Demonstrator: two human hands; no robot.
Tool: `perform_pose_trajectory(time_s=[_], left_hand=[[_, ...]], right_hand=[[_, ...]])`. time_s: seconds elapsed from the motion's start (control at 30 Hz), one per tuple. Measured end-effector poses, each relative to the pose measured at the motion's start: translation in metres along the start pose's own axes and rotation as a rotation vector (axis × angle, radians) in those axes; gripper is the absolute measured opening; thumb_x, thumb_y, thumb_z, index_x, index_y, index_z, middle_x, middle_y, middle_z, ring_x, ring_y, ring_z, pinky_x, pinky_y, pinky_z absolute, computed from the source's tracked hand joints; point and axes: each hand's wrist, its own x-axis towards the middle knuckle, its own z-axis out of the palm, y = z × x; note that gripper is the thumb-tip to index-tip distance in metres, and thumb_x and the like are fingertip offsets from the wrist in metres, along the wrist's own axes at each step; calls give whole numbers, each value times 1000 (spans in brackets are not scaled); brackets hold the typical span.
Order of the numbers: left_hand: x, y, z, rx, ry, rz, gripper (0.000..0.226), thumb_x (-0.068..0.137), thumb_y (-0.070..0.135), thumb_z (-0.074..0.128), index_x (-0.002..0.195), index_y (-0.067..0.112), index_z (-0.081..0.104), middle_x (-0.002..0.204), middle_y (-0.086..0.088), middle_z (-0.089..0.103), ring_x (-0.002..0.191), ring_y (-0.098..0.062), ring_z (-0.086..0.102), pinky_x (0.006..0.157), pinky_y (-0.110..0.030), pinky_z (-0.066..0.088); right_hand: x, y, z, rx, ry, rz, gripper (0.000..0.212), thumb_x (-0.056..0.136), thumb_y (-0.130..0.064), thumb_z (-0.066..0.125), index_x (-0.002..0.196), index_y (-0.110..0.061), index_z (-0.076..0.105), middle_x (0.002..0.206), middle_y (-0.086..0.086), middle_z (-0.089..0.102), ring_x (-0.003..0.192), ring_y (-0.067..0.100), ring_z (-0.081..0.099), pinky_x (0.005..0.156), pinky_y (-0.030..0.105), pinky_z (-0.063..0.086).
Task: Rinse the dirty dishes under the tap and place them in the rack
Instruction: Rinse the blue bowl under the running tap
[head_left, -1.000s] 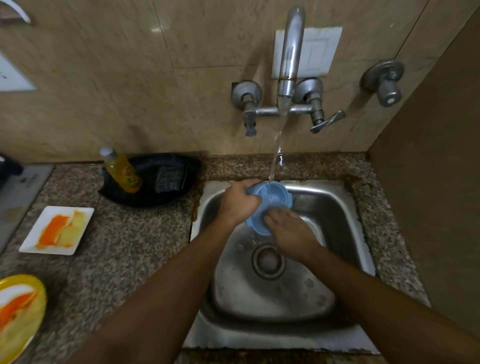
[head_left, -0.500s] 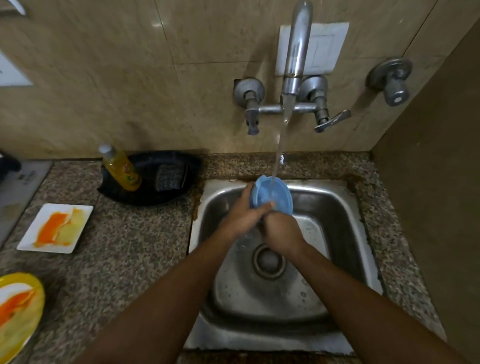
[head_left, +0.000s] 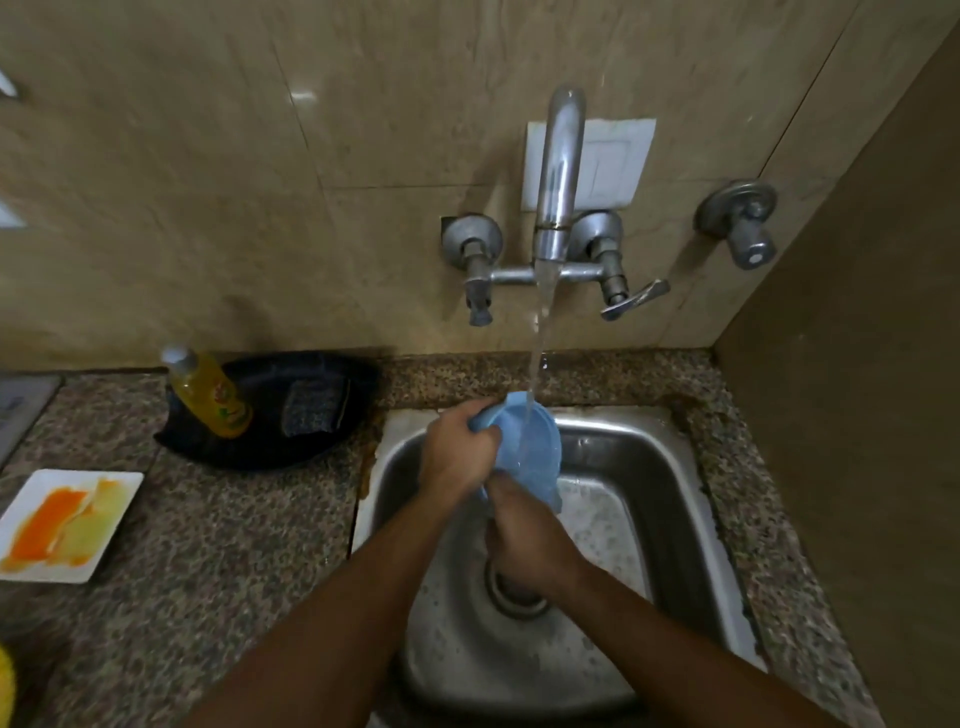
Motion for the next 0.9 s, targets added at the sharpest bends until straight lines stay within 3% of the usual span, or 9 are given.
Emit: perform_pose_trajectory(time_s=[0.1, 0.17, 0.3, 0.4, 0.5, 0.63, 0.73, 0.83, 0.9], left_hand=[[-2, 4, -6, 105, -53, 54, 46, 81, 12, 63, 123, 30, 67, 114, 3, 71, 102, -18, 66, 85, -33, 55], [-7, 4, -4, 133, -76, 67, 46, 79, 15, 63, 121, 33, 67, 108, 5, 73, 95, -16, 66, 82, -30, 54], [4, 8, -11, 175, -31, 62, 42, 74, 21, 60, 111, 37, 72, 103, 4, 75, 92, -19, 68, 87, -35, 56], [-1, 7, -14, 218, -138, 80, 43, 71, 20, 64, 111, 36, 73, 98, 5, 75, 88, -15, 67, 82, -32, 56], [7, 9, -13, 228, -204, 38, 40, 68, 26, 64, 107, 32, 74, 92, 3, 75, 83, -16, 68, 80, -33, 57], [16, -1, -15, -74, -255, -119, 51, 77, 24, 70, 127, 28, 61, 116, 0, 69, 103, -21, 66, 95, -44, 53], [-9, -19, 1, -118, -273, -79, 60, 78, 23, 72, 131, 38, 50, 126, 3, 63, 109, -20, 62, 91, -46, 56], [-14, -24, 2, -136, -44, -100, 51, 84, 14, 56, 130, 37, 58, 126, 3, 65, 110, -20, 62, 94, -42, 55], [-8, -24, -4, -101, -87, -106, 52, 81, 8, 55, 125, 34, 65, 122, 1, 68, 107, -19, 64, 90, -36, 55]], right_hand=[[-3, 37, -15, -252, 43, -191, 39, 71, -17, 70, 110, -17, 62, 107, 3, 65, 96, 24, 60, 88, 30, 43], [2, 36, -14, -267, 33, -88, 33, 72, -20, 64, 105, -15, 62, 103, 8, 64, 93, 29, 61, 86, 37, 46], [-5, 15, 5, -79, -75, -132, 57, 73, -12, 63, 128, -15, 53, 121, 6, 62, 110, 22, 58, 97, 34, 47], [-8, 52, -10, -448, -19, -261, 46, 75, -21, 70, 120, -16, 62, 117, 6, 65, 110, 25, 59, 103, 37, 41], [-7, 40, -9, -475, 36, -182, 37, 72, -22, 70, 107, -15, 69, 103, 8, 70, 97, 26, 66, 96, 38, 50], [-1, 5, -11, -318, -1, 48, 30, 91, -24, 56, 120, -19, 60, 101, 5, 71, 89, 27, 68, 76, 34, 55], [5, -1, -7, -119, 35, 140, 26, 96, -25, 50, 121, -20, 57, 102, 2, 70, 87, 18, 67, 67, 21, 41], [0, -9, 5, 79, 23, 95, 37, 95, -24, 49, 131, -26, 51, 114, -3, 65, 95, 6, 60, 77, 17, 42], [-2, 12, 4, -34, -71, -20, 47, 85, -24, 59, 131, -26, 51, 123, -4, 62, 107, 11, 59, 89, 23, 46]])
